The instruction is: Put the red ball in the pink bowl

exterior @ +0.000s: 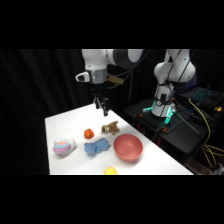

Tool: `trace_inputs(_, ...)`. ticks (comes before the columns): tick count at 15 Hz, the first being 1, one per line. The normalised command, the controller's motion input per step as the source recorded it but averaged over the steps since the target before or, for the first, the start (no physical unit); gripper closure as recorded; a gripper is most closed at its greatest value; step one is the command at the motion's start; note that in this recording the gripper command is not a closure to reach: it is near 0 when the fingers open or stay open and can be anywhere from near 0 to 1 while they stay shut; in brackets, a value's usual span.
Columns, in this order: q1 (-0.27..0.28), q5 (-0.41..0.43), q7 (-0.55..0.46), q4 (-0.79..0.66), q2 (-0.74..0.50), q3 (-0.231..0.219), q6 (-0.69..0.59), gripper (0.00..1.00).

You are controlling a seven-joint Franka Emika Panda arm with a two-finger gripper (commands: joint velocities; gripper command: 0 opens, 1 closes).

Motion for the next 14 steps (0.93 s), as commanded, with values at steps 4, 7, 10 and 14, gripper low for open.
trace_inputs(4,-0.003,-0.066,0.11,-0.02,0.03,0.012,0.15,0.0)
trace_inputs(7,-0.016,-0.11,0.21,0.09,0.25,-0.021,0.39,0.0)
trace_inputs(10,-0.045,-0.095,0.13,0.26,0.4,-0.062,0.3,0.0)
trace_inputs(14,-0.076,-0.07,0.06,0.48,0.49,-0.09,0.06,0.0)
